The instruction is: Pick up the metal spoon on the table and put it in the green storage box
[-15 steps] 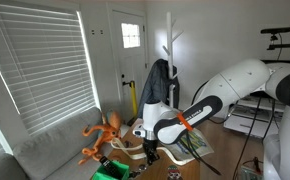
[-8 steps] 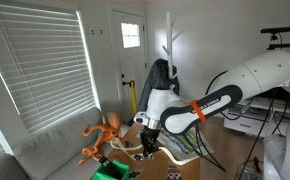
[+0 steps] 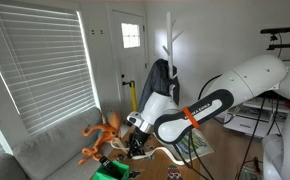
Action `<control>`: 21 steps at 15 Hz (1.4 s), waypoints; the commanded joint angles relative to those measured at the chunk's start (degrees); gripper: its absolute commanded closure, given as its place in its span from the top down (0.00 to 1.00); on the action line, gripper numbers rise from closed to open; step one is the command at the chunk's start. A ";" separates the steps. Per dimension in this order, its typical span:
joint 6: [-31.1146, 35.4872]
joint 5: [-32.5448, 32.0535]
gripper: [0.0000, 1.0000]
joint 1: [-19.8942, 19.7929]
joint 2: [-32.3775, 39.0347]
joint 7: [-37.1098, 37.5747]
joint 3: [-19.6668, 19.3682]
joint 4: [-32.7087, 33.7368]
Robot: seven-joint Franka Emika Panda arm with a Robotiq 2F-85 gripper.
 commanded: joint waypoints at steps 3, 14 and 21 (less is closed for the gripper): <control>9.72 13.65 0.02 2.82 7.34 -8.80 2.98 6.87; 11.75 28.32 0.02 2.00 15.84 -4.14 4.33 16.61; 9.03 28.35 0.02 1.87 16.35 -1.13 4.18 15.80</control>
